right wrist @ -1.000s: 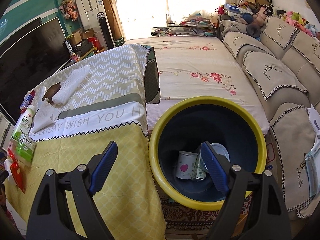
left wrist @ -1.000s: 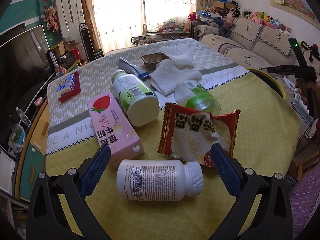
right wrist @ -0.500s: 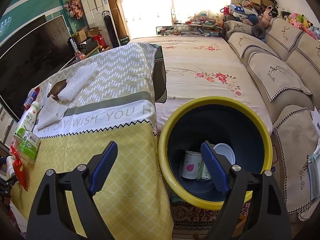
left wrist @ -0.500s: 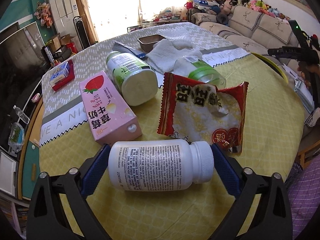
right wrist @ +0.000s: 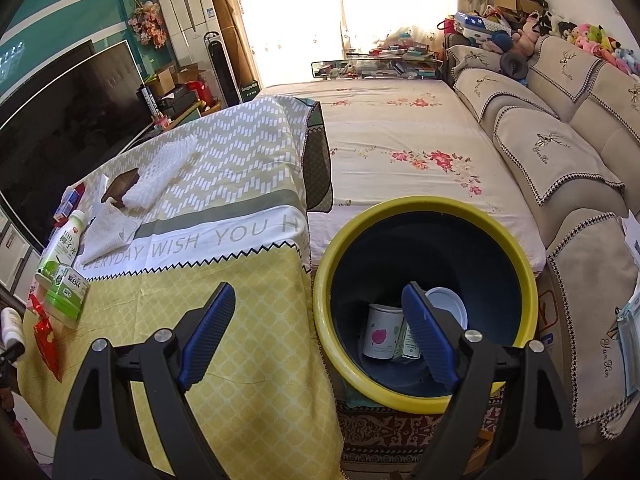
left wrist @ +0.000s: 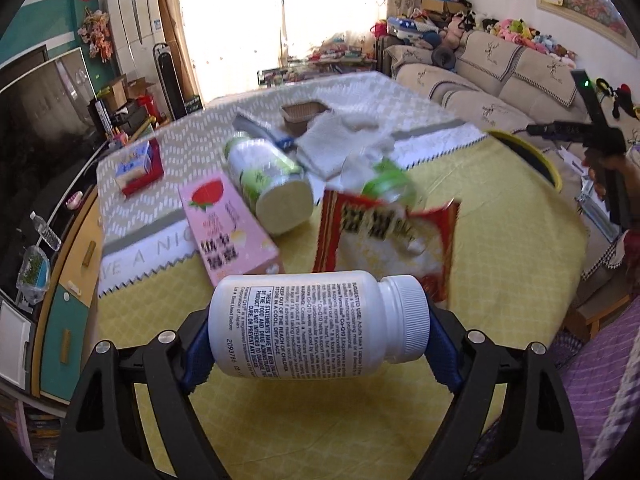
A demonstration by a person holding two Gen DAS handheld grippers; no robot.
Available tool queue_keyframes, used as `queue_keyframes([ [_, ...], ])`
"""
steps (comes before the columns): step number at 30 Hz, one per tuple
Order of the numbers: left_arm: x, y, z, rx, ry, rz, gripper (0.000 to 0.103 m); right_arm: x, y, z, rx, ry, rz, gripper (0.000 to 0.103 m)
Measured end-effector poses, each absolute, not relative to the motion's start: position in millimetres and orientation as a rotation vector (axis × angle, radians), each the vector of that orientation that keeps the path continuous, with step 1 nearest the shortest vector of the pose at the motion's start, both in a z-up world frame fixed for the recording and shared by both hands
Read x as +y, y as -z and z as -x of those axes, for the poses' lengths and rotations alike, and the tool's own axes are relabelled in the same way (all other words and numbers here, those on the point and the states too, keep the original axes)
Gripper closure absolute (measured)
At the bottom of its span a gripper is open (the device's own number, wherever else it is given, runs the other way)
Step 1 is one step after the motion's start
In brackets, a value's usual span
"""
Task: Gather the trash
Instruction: 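Carry the pill bottle over the bin and open the left tool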
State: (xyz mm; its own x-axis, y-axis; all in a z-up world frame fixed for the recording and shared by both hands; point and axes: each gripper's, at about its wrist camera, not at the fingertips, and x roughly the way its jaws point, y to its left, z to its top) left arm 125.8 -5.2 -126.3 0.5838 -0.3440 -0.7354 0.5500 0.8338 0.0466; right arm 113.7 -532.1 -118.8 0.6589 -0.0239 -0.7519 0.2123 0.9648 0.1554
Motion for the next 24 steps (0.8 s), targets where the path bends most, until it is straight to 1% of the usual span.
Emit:
queue_keyframes([
  [4,-35,97,-128,0.736,0.563,-0.273,0.019,-536,113,-105,0.814,0.142,-0.240,0.022],
  [11,-139,66,-144,0.713,0.756,-0.258,0.019,-566,101,-76,0.761,0.197,-0.257,0.022],
  [19,-296,56,-151,0.737,0.960,-0.311,0.019,-622,88,-21,0.672,0.338,-0.302,0.021],
  [24,-388,73,-158,0.800,1.033,-0.355,0.019,-654,90,12,0.639,0.400,-0.347,0.020],
])
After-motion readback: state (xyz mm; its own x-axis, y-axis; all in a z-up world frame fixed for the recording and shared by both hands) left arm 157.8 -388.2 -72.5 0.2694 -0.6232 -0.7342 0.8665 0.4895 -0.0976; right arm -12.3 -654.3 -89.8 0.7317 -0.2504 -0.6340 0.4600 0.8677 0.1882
